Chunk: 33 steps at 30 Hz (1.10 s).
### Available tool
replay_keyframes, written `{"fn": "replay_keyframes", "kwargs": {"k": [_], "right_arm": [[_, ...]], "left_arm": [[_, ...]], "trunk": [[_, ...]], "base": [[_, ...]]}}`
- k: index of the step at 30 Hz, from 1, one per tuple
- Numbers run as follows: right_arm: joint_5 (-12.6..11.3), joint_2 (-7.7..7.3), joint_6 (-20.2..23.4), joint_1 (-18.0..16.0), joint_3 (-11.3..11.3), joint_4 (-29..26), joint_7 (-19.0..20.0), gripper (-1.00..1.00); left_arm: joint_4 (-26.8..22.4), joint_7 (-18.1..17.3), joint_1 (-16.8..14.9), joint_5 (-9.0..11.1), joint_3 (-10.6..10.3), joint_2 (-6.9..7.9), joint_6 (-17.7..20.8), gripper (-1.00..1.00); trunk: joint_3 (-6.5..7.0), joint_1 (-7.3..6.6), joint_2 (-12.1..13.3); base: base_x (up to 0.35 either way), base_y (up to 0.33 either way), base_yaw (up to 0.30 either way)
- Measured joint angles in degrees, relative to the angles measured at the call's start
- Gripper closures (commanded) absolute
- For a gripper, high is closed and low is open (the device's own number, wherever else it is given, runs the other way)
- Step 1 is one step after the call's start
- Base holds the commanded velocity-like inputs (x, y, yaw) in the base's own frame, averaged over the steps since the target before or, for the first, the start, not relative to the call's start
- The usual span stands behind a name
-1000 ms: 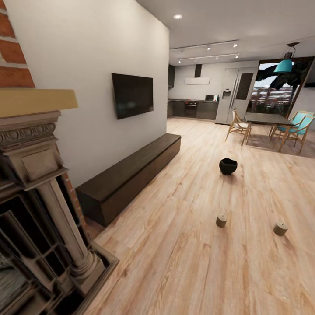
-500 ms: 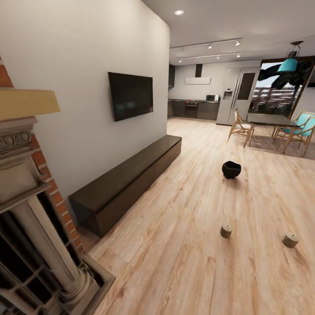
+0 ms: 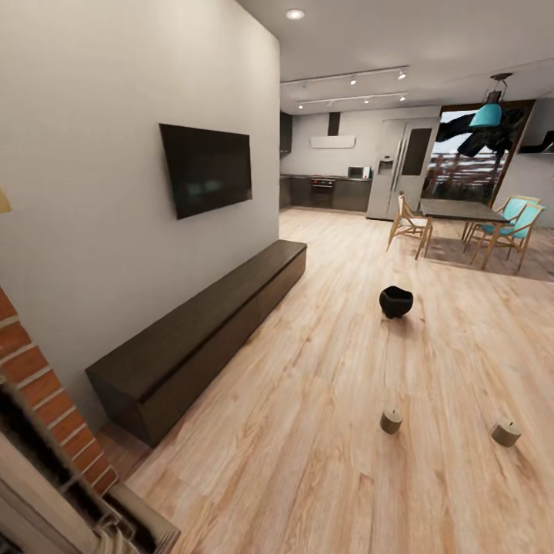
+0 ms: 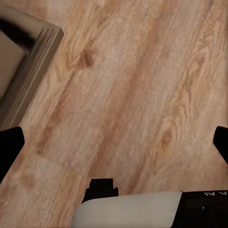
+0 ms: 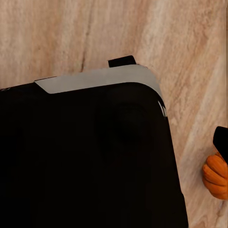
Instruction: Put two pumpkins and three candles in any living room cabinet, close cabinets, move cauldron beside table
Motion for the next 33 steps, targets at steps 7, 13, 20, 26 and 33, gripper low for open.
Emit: {"fn": "replay_keyframes", "kwargs": {"k": [7,13,20,26,33], "right_arm": [[0.00,-0.04,0.00,0.00,-0.03,-0.02,0.00,-1.00],[0.00,-0.07,0.00,0.00,-0.02,-0.02,0.00,-1.00],[0.00,-0.06,0.01,0.00,-0.01,-0.02,0.00,-1.00],[0.00,0.03,0.06,0.00,0.04,-0.02,0.00,-1.00],[0.05,0.09,0.08,0.00,0.05,-0.02,-0.01,-1.00]], "left_arm": [[0.00,0.00,0.00,0.00,0.00,0.00,0.00,-1.00],[0.00,0.00,0.00,0.00,0.00,0.00,0.00,-1.00],[0.00,0.00,0.00,0.00,0.00,0.00,0.00,-1.00],[0.00,0.00,0.00,0.00,0.00,0.00,0.00,-1.00],[-0.01,0.00,0.00,0.00,0.00,-0.04,0.01,-1.00]], "trunk": [[0.00,0.00,0.00],[0.00,0.00,0.00],[0.00,0.01,0.00],[0.00,0.01,0.00],[0.00,0.01,0.00]], "base": [[0.306,-0.109,-0.003],[0.294,-0.125,0.000],[0.263,-0.161,0.000],[0.258,-0.103,0.000],[0.246,-0.153,0.029]]}}
